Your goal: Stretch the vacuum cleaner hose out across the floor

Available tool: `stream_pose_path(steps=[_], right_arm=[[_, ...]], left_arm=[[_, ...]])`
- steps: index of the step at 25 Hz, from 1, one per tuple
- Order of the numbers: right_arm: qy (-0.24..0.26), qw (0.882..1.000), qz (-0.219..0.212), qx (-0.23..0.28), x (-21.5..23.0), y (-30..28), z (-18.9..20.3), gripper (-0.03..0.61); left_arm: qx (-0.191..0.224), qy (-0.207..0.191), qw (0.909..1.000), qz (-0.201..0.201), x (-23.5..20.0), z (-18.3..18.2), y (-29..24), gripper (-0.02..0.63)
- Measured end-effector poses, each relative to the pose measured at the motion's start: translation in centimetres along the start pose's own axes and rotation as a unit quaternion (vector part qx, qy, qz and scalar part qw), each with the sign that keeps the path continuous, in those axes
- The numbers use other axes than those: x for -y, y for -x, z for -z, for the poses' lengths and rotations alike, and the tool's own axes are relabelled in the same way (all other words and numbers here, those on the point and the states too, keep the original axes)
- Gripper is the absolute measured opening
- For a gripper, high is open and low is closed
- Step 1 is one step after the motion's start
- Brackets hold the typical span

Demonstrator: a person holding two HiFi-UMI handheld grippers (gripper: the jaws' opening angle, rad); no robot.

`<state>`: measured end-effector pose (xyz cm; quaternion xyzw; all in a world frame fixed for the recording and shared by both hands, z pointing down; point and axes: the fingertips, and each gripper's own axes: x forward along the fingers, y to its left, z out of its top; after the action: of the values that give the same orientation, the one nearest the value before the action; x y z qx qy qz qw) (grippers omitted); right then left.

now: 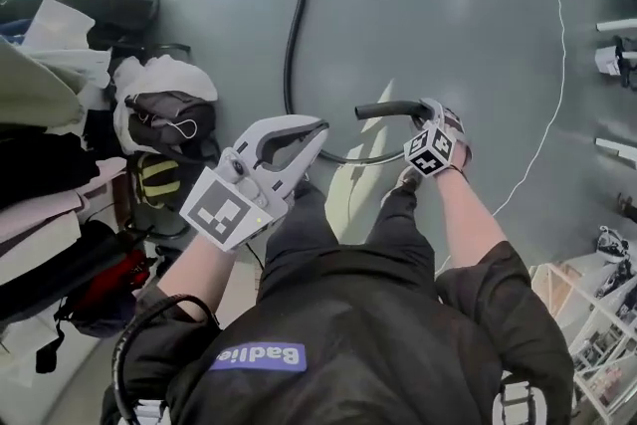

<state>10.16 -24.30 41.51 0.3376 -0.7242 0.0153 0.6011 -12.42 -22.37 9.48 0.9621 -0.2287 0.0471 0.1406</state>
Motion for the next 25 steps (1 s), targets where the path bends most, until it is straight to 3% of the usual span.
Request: stream_pose_path(steps=[4,8,13,18,22,25], right_arm=[[-0.051,0.997,0.046,0.027,0.5,7.9,-2.2,0.173],[-0.099,0.991,0.068,0.06,-0.5,14.1,-1.4,0.172],[-0.118,0.985,0.065,0.108,-3.1,19.6,2.4,0.172],[-0.142,0.978,0.047,0.143,-6.8,24.3,8.5,0.172],[-0.181,0.967,0.052,0.169,-8.2,28.6,12.2,0.172],[-0.204,0.961,0.06,0.179,-9.6,31.1,13.1,0.172]], left_arm=[[0.009,-0.03,0.9993,0.02,2.5,-3.4,2.4,-0.005],[0.022,-0.056,0.9979,0.024,6.6,-5.7,3.1,-0.005],[0.014,-0.07,0.9974,0.014,14.6,-6.1,2.6,-0.005],[0.005,-0.047,0.9989,-0.002,24.7,-4.2,0.8,-0.005],[0.012,-0.048,0.9986,0.016,31.7,-4.2,-0.4,-0.005],[0.004,-0.061,0.9976,0.032,34.2,-4.2,0.5,-0.005]])
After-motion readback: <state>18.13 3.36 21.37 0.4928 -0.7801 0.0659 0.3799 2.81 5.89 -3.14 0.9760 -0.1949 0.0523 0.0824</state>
